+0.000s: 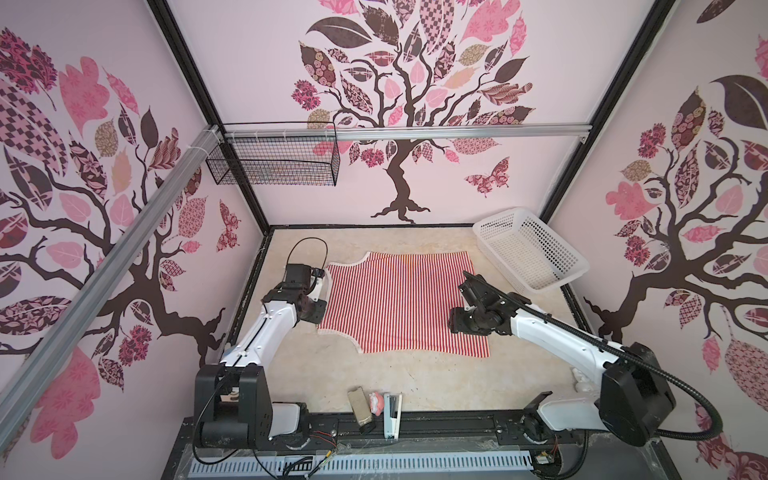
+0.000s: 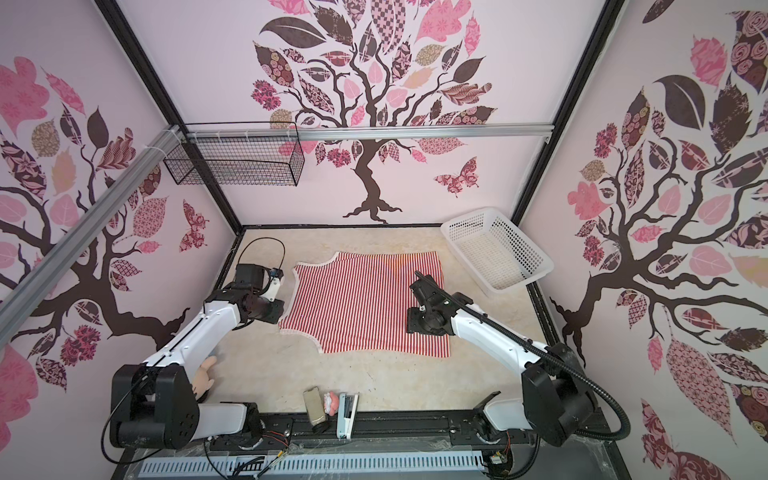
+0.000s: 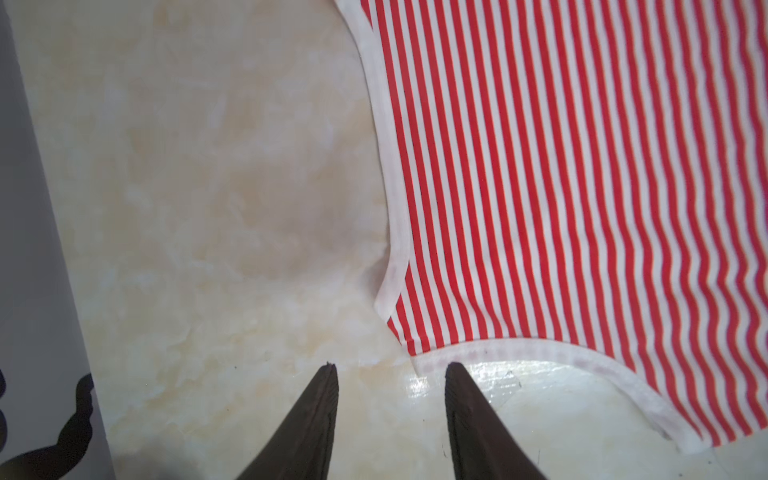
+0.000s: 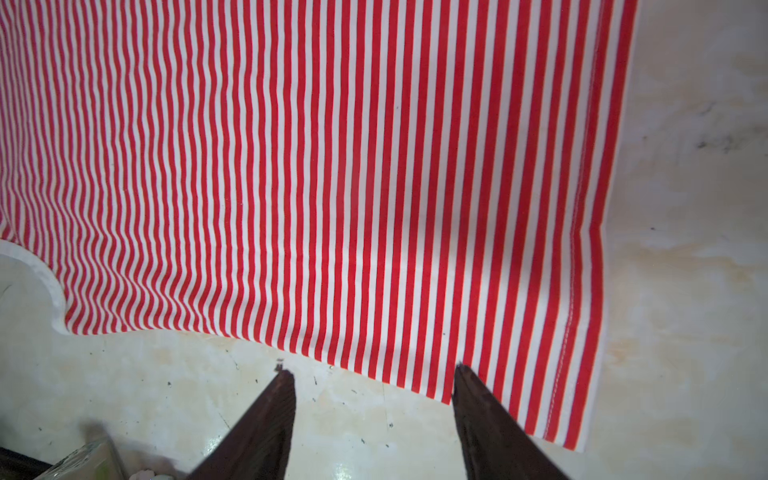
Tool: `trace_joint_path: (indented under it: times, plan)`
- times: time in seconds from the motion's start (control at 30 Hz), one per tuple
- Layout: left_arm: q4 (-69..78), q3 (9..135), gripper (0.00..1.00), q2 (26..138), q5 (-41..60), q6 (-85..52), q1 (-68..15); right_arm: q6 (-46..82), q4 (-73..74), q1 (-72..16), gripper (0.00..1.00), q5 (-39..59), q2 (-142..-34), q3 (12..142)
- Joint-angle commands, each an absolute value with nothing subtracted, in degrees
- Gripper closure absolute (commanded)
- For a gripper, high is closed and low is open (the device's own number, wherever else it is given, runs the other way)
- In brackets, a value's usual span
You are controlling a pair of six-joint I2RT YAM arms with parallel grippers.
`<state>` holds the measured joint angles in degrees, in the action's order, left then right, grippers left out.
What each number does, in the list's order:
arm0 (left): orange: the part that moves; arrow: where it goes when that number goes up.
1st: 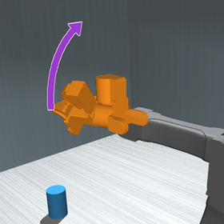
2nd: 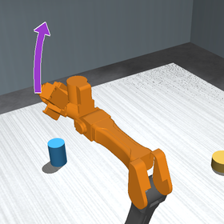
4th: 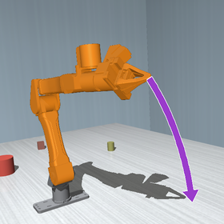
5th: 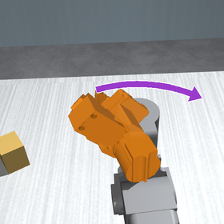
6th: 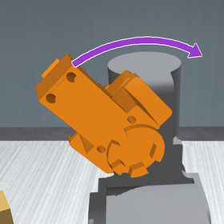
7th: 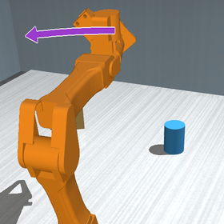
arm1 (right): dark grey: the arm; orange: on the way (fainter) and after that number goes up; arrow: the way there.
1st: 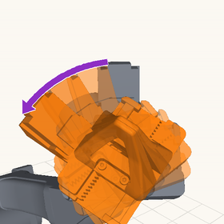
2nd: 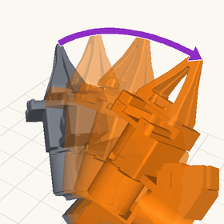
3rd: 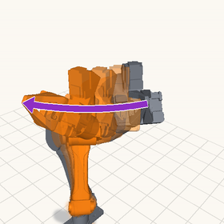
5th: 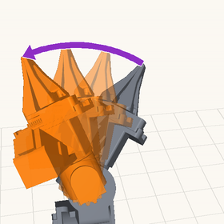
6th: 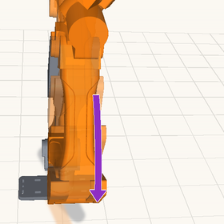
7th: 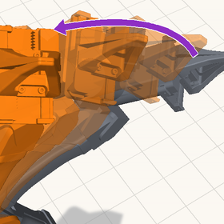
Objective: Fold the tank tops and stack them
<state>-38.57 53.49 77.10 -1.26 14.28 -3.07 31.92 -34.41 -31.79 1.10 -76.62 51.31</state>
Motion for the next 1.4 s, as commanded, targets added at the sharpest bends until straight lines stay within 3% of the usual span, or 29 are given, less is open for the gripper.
trace_joint_path:
  times: [0.0, 0.17, 0.37, 0.53, 0.97, 1.37]
  plan:
    - [-37.4, 57.2, 0.53, 80.4, 1.1, 13.1, -5.4, 33.4, -37.0, -31.7, 0.37, 0.6, -74.7, 51.1]
    - [-34.4, 69.0, 0.52, 93.6, 2.2, 11.4, -8.1, 34.7, -35.0, -31.7, 0.37, 2.4, -75.3, 49.8]
    - [-43.4, 94.7, 0.54, 116.6, 4.8, 8.1, -8.0, 36.5, -31.3, -31.7, 0.37, 4.0, -74.5, 46.0]
    - [-50.1, 108.5, 0.54, 128.1, 4.4, 7.6, -7.9, 37.4, -28.9, -31.8, 0.37, 4.5, -76.5, 43.1]
    - [-46.3, 101.5, 0.54, 128.7, 0.7, 8.8, -7.1, 36.5, -24.0, -31.9, 0.37, 6.9, -81.7, 40.4]
    - [-49.5, 104.8, 0.54, 132.4, -4.6, 10.7, -2.0, 38.5, -22.4, -36.9, 0.37, 5.8, -87.1, 43.0]
